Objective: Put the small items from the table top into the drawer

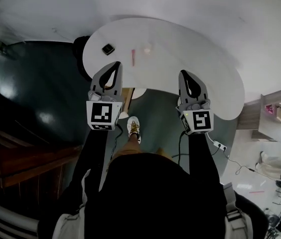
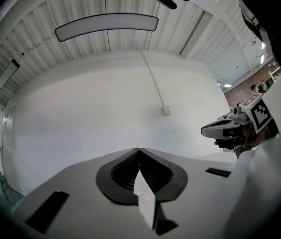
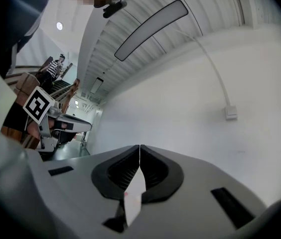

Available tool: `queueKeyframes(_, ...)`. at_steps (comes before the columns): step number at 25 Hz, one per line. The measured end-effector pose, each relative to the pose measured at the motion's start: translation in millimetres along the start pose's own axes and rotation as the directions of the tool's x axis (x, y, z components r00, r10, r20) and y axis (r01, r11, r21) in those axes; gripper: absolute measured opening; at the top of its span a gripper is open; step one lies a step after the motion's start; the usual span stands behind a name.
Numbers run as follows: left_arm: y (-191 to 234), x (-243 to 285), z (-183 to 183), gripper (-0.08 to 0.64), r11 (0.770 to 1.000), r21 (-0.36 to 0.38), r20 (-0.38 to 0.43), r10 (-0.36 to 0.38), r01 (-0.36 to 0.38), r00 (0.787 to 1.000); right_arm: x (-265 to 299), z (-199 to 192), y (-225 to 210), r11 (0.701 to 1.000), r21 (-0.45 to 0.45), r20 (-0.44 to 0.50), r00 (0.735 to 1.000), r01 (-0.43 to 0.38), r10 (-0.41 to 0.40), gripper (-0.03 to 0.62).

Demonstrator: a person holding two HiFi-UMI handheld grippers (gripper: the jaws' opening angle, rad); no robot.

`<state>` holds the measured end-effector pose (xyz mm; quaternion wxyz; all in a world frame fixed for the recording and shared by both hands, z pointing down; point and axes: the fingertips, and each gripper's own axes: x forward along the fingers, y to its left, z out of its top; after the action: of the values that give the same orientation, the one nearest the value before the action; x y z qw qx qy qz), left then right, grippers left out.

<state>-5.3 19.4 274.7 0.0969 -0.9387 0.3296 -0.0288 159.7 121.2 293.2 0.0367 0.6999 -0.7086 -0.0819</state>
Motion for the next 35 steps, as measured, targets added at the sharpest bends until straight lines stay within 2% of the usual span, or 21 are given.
queueKeyframes(9, 65, 109, -13, 0.015, 0.999, -0.002, 0.025, -0.045, 0.045, 0.999, 109, -15, -48, 0.996, 0.046, -0.022, 0.997, 0.08, -0.079, 0.028)
queueKeyframes(14, 96, 151, -21, 0.015, 0.999, -0.001, 0.035, -0.053, 0.053, 0.998, 154, -14, -70, 0.992, 0.034, -0.011, 0.993, 0.121, -0.121, 0.028)
queueKeyframes(21, 118, 180, -22, 0.015, 0.999, 0.01, 0.046, -0.044, 0.043, 0.998, 180, -15, -95, 0.987, 0.054, -0.001, 0.989, 0.149, -0.149, 0.028)
queueKeyframes(25, 121, 186, -22, 0.015, 0.999, 0.021, 0.042, -0.029, 0.028, 0.999, 190, -15, -108, 0.99, 0.046, 0.003, 0.991, 0.13, -0.13, 0.028)
queueKeyframes(28, 119, 191, -21, 0.015, 1.0, -0.01, 0.034, -0.009, 0.009, 0.999, 197, -19, -115, 0.995, 0.031, 0.001, 0.995, 0.098, -0.098, 0.028)
queueKeyframes(31, 112, 198, -42, 0.016, 1.0, -0.016, -0.01, -0.011, 0.011, 1.0, 203, -25, -120, 0.997, 0.032, -0.002, 0.997, 0.076, -0.076, 0.028)
queueKeyframes(33, 103, 205, -70, 0.017, 0.998, -0.065, -0.072, -0.028, 0.023, 0.997, 205, -29, -122, 0.997, 0.036, -0.005, 0.998, 0.067, -0.067, 0.028)
queueKeyframes(35, 89, 213, -109, 0.018, 0.989, -0.143, -0.166, -0.059, 0.035, 0.984, 206, -30, -123, 0.998, 0.033, -0.008, 0.999, 0.053, -0.053, 0.028)
